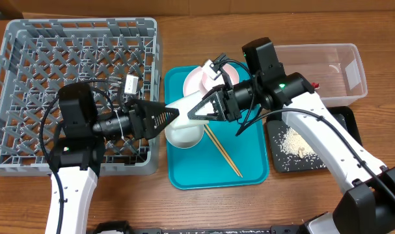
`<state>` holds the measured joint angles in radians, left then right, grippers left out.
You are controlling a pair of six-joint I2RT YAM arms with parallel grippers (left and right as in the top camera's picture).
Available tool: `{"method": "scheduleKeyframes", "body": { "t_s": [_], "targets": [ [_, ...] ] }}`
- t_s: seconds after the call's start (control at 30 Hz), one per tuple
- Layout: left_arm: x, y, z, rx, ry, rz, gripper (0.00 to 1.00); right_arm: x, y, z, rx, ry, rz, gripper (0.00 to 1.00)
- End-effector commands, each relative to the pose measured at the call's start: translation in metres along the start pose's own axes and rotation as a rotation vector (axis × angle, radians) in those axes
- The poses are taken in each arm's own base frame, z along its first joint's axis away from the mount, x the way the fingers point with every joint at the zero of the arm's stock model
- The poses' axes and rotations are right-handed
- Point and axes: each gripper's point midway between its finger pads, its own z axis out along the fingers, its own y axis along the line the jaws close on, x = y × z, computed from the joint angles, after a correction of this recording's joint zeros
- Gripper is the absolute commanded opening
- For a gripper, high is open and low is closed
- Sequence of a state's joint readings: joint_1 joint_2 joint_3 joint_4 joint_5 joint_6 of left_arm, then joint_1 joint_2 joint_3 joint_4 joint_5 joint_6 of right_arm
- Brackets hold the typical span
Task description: Sort waste into correct bins and load items into the dishwasher
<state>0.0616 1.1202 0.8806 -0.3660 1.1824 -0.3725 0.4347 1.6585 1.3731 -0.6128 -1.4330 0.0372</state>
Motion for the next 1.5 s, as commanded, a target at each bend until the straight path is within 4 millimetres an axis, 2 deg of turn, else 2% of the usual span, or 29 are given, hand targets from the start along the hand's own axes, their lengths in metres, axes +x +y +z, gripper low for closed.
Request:
{"method": "scheduleKeyframes", "body": {
  "t_s": [0.0,0.3,0.43,0.6,0.8,0.9,1.1,1.2,1.27,1.33,1.4,1.47],
  "targets": [
    [0.001,-0.024,0.003,0.075,0.032,0.026,0.94,0.001,0.032,0.005,-0.128,0.026,-0.059,0.04],
    [0.014,-0.038,0.017,0.121,0.089,0.044,0.93,0.003,0.038,0.016,-0.148,0.051,-0.092,0.04],
    [0.012,-0.043,0.019,0.138,0.087,0.066,0.88,0.0,0.038,0.016,-0.148,0.051,-0.089,0.04],
    [0.008,-0.053,0.024,0.163,0.085,0.075,0.89,-0.005,0.04,0.016,-0.148,0.049,-0.111,0.04],
    [0.008,-0.053,0.024,0.166,0.085,0.078,0.84,-0.008,0.041,0.016,-0.148,0.048,-0.123,0.04],
    [0.008,-0.053,0.024,0.166,0.085,0.078,0.69,-0.008,0.039,0.016,-0.138,0.045,-0.122,0.04],
    [0.008,-0.053,0.024,0.166,0.085,0.078,0.43,-0.009,0.036,0.017,-0.123,0.04,-0.123,0.04],
    [0.008,-0.053,0.024,0.165,0.085,0.078,0.4,-0.009,0.036,0.017,-0.123,0.04,-0.123,0.04],
    [0.008,-0.053,0.024,0.166,0.085,0.078,0.33,-0.01,0.035,0.017,-0.115,0.037,-0.126,0.04],
    [0.008,-0.053,0.024,0.165,0.085,0.079,0.2,-0.01,0.034,0.017,-0.109,0.035,-0.129,0.04],
    [0.007,-0.052,0.024,0.156,0.08,0.079,0.18,-0.011,0.034,0.016,-0.108,0.034,-0.129,0.04],
    [0.002,-0.041,0.025,0.096,0.049,0.081,0.1,-0.011,0.033,0.015,-0.102,0.03,-0.128,0.05]
  ]
}}
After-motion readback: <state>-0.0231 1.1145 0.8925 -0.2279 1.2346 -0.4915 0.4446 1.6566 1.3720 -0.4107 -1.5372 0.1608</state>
